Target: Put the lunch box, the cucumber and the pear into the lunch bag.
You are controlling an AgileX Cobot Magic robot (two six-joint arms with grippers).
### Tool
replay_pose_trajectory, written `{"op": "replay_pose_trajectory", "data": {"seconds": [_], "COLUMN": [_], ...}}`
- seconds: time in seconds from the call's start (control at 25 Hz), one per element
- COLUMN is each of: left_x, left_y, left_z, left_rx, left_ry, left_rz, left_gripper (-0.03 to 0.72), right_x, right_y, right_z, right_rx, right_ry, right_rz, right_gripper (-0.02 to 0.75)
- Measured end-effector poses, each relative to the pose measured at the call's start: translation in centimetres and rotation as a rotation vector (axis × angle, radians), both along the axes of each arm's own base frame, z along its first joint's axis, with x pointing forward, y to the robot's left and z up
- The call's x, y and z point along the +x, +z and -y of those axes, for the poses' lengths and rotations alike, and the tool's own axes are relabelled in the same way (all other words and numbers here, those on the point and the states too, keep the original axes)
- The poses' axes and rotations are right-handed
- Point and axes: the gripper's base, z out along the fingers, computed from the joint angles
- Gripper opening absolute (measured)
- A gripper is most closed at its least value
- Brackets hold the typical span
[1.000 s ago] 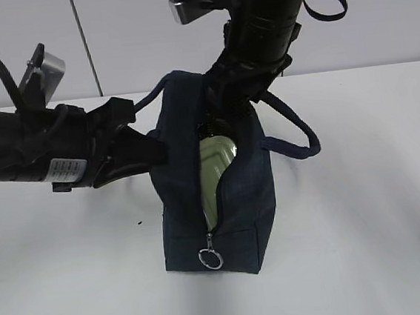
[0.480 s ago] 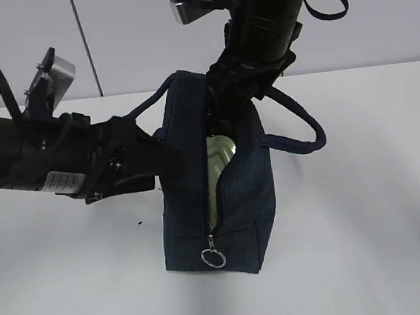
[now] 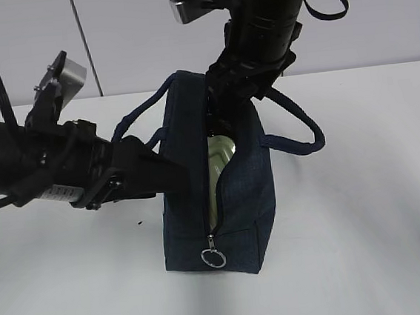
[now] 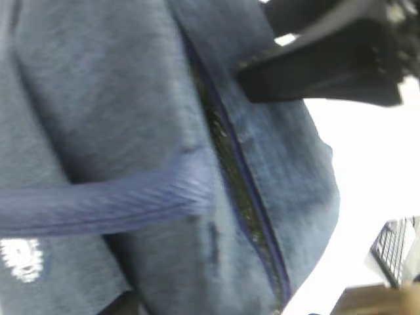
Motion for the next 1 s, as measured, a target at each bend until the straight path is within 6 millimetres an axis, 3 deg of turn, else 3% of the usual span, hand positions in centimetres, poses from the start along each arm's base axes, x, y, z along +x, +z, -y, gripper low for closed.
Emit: {"op": "replay_pose_trajectory", "data": {"seconds": [0.2, 0.4, 1.0], "left_x": [-0.1, 0.2, 0.3], "left_y": [0.7, 0.6, 0.3], "left_z": [1.2, 1.2, 0.9], "left_rx": [0.019, 0.061, 0.119], "left_ry": [-0.046, -0.038, -0.054], "left_rz": [0.068, 0.103, 0.14], "left_gripper": [0.447, 0.426, 0.038], "right_x": [0.0, 0.0, 0.0], "right_y": [0.0, 0.0, 0.3], "right_z": [0.0, 0.0, 0.3], "right_rx": [0.0, 0.0, -0.029], "right_ry": [0.0, 0.0, -0.001], "right_rz": [0.0, 0.0, 0.023], "right_gripper": [0.514, 0.512, 0.47]}}
